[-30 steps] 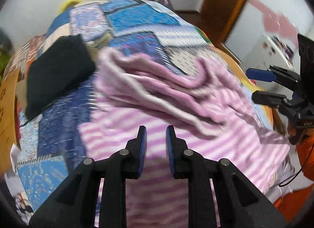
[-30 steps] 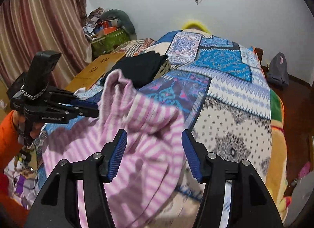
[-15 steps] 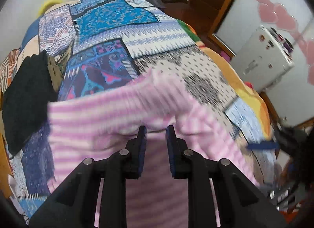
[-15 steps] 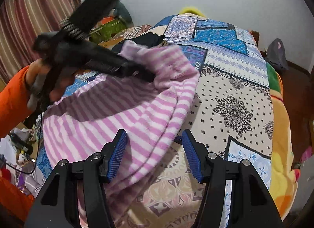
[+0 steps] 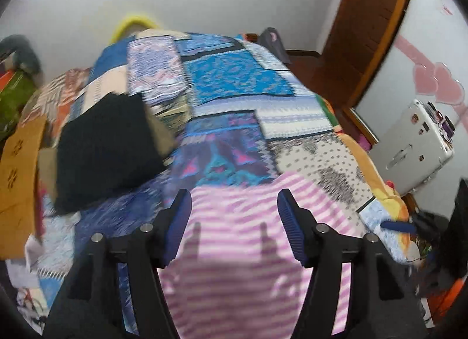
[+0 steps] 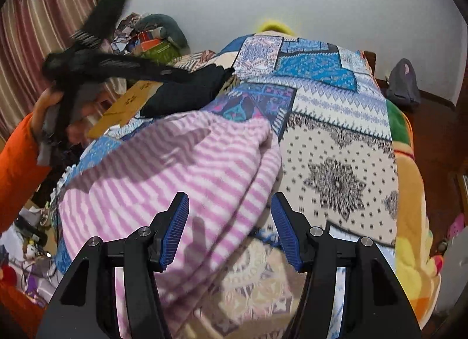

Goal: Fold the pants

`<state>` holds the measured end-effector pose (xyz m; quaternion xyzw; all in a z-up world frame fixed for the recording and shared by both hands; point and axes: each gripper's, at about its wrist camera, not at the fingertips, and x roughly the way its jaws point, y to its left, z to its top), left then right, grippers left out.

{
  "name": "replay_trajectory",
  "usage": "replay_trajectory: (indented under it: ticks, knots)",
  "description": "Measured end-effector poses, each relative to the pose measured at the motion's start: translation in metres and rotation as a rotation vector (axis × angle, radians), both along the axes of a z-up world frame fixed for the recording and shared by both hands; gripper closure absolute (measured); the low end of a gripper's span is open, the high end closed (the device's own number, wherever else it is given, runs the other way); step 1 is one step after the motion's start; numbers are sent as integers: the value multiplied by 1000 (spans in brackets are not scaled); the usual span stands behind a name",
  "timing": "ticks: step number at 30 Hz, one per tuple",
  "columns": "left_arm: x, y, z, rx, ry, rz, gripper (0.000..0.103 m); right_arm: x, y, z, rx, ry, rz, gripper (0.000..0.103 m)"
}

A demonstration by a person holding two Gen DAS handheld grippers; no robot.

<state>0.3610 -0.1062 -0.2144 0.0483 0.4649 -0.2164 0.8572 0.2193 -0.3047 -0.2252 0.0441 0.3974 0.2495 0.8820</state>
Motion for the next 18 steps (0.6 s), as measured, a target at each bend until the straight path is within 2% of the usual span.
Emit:
replay_trajectory:
  ticks: [6, 10, 13, 14, 16, 18]
  knots:
    - [-20, 51, -25, 1, 85, 57, 42, 25, 15, -11, 9, 40, 8, 48]
    - [-31, 67, -60, -46, 194, 54, 42, 37, 24, -27, -7, 83, 18, 48]
    - [-40, 67, -76, -84, 222, 40, 43, 39, 27, -35, -12, 97, 25, 48]
    - [-43, 66, -79, -96, 220, 32, 46, 39, 27, -36, -7, 99, 26, 50]
    - [-45, 64, -82, -119, 206, 14, 80, 40, 27, -38, 4, 101, 27, 57]
    - [-45, 63, -82, -119, 183, 25, 88, 39, 27, -35, -1, 81, 16, 68]
